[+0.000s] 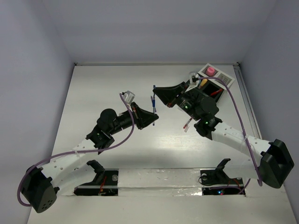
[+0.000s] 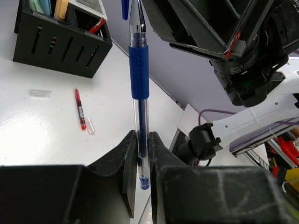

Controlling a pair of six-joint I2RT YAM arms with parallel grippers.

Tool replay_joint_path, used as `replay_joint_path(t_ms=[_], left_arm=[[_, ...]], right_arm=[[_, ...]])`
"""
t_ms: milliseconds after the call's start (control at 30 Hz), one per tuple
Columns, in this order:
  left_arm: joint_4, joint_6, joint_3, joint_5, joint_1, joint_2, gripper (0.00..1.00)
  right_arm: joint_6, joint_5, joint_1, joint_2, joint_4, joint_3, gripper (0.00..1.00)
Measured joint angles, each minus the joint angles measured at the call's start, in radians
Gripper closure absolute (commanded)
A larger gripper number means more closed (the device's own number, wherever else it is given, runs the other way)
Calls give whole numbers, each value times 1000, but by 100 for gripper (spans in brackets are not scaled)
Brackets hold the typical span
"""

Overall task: Sort the stationery into containers
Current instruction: Close the pen cap on the pen.

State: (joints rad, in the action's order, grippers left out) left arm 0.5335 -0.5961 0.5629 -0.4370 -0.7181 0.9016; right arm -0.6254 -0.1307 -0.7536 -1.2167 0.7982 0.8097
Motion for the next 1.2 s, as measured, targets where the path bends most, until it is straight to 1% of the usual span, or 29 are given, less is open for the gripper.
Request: replay_joint_path(t_ms=[400,833,1200], left_arm=[[0,2,0,11,0,0,100],[-30,19,5,47,-3,5,100],[-46,14,27,38,-14,53,100]], right_arm=[[-11,-21,0,0,10,-12,100],[-33,-53,0,0,49,-81,100],[-54,-13,-3,0,139,-155,100]])
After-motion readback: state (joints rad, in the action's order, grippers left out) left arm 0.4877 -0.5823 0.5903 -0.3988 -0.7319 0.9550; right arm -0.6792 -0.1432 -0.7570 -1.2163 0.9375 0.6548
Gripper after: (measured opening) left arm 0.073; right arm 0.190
